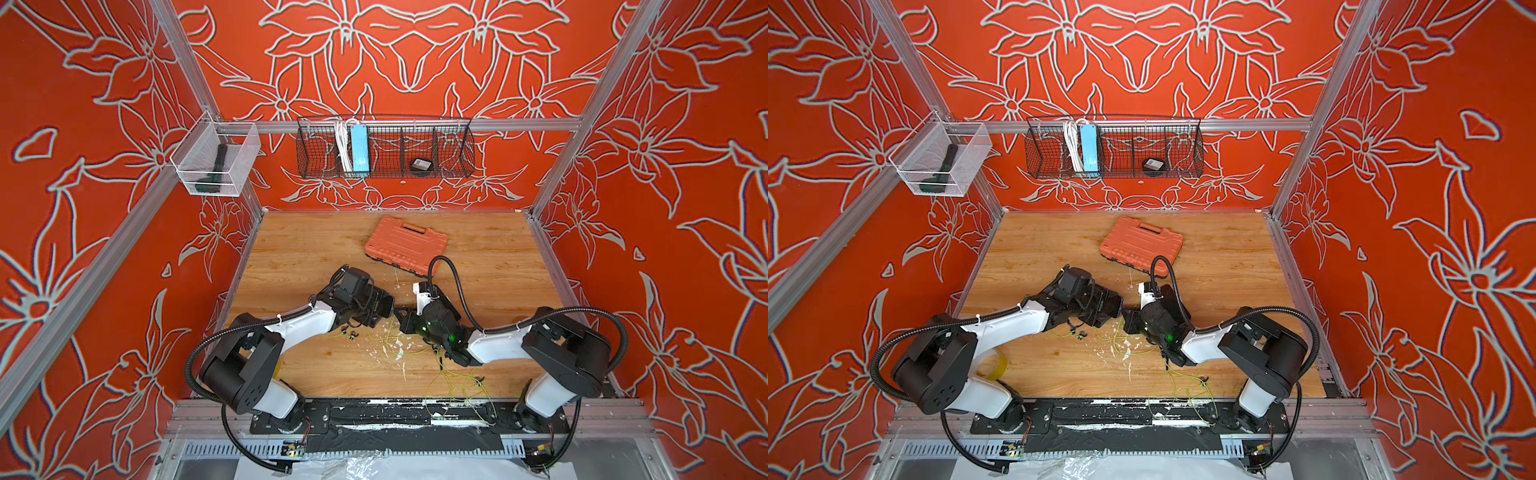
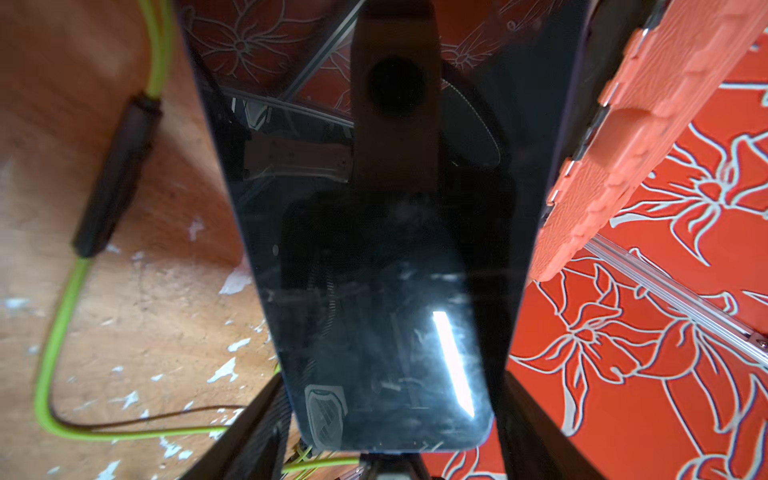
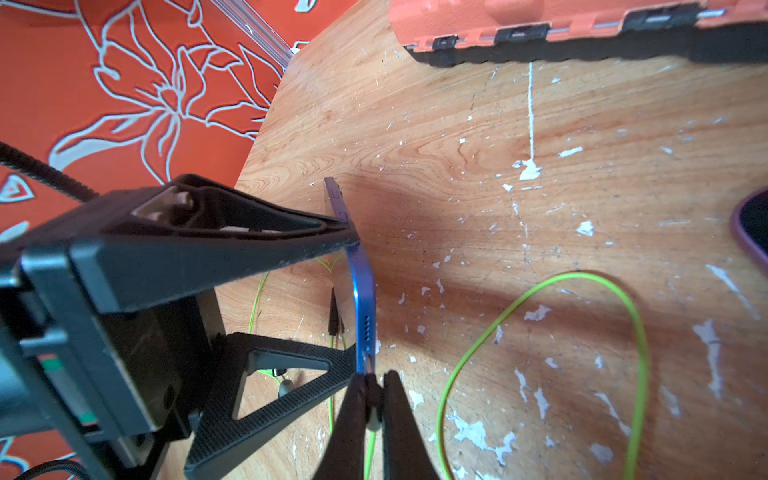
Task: Plug wired earphones into phones
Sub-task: Insert the wired earphone into the phone.
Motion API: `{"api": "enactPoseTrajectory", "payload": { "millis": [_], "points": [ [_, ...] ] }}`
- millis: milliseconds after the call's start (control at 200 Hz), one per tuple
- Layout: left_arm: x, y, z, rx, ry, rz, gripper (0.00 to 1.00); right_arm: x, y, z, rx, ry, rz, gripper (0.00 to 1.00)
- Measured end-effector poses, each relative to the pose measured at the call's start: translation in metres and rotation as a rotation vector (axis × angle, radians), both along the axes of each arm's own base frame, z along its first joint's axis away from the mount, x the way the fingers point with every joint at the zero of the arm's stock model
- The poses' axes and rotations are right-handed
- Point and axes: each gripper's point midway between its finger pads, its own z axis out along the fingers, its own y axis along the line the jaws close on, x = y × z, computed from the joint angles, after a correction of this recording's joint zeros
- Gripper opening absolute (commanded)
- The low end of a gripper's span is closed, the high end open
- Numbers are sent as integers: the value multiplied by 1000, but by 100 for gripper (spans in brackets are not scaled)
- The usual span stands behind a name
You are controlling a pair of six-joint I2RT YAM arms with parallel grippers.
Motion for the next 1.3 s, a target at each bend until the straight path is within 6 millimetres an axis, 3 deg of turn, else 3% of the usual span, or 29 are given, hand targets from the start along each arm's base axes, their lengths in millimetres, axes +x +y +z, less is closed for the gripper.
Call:
{"api": "enactPoseTrajectory", "payload": {
  "millis": [1301],
  "points": [
    [-1,9,10,-37,-22,63,54,-1,10,7,97,17,37,0]
  ]
}}
